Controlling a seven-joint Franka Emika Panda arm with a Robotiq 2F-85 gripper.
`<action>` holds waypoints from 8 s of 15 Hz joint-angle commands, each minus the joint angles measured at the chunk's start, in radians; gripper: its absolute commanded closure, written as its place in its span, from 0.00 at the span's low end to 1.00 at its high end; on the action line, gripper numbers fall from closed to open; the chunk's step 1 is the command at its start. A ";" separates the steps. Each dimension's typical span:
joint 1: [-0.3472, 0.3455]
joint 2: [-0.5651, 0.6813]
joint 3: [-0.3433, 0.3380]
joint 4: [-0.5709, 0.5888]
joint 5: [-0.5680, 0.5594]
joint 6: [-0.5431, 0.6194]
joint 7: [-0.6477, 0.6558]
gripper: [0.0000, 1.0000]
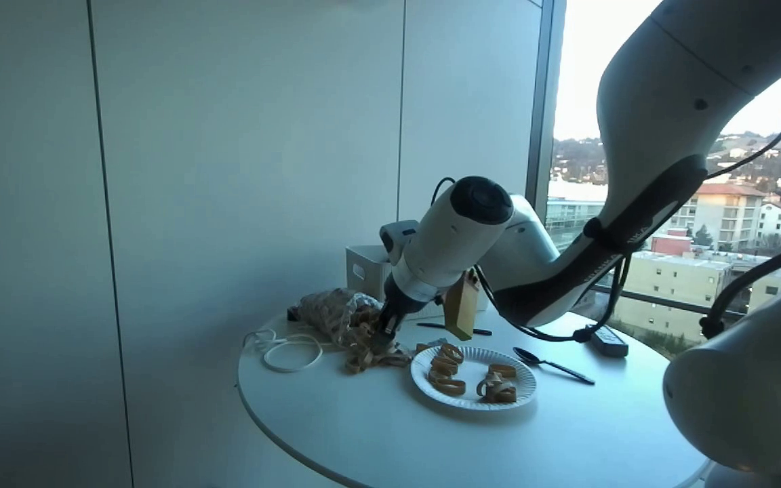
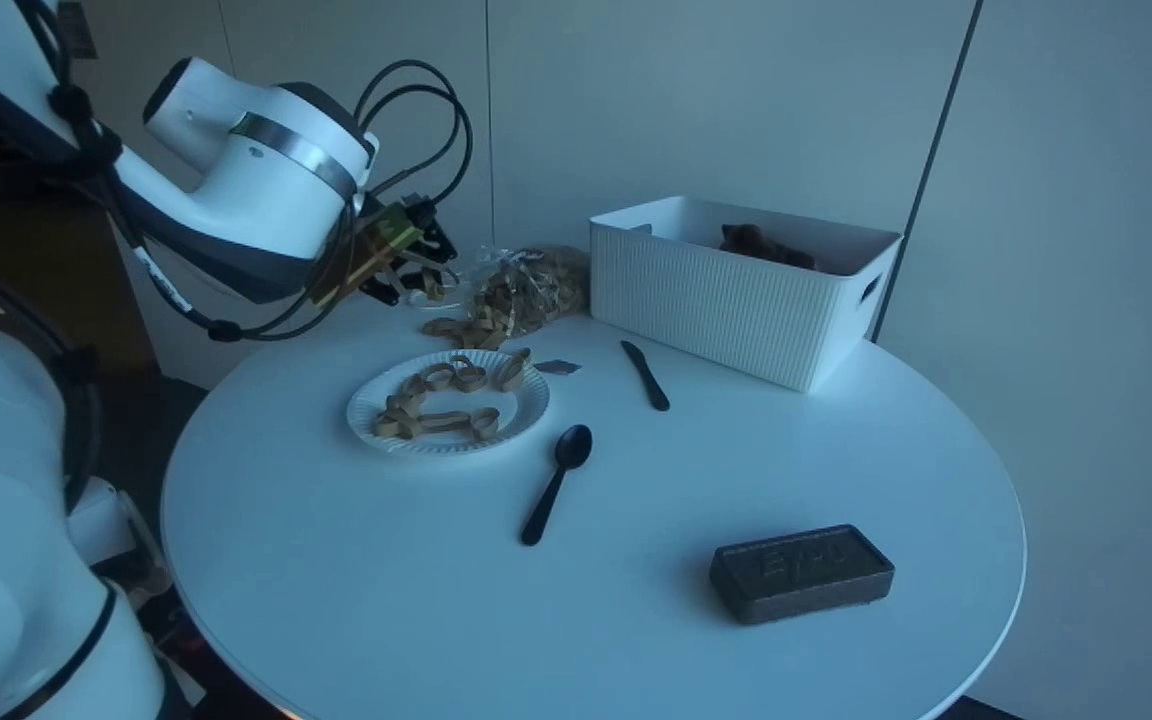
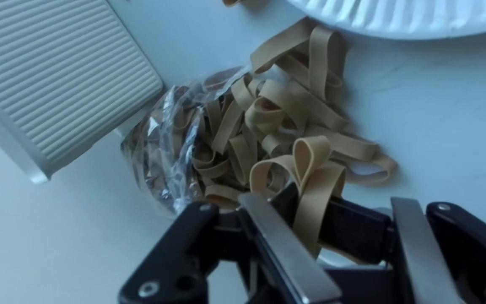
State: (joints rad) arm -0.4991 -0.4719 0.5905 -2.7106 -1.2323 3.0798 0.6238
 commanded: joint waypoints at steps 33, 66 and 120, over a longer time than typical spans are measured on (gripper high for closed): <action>0.156 0.049 -0.138 -0.046 0.329 -0.194 -0.149 0.00; 0.957 -0.071 -1.045 -0.061 0.617 -0.701 -0.909 0.00; 1.368 0.079 -1.365 0.131 -0.248 -0.328 -0.391 0.93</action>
State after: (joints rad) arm 0.8303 -0.4931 -0.7737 -2.6610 -1.4713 2.7421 0.1708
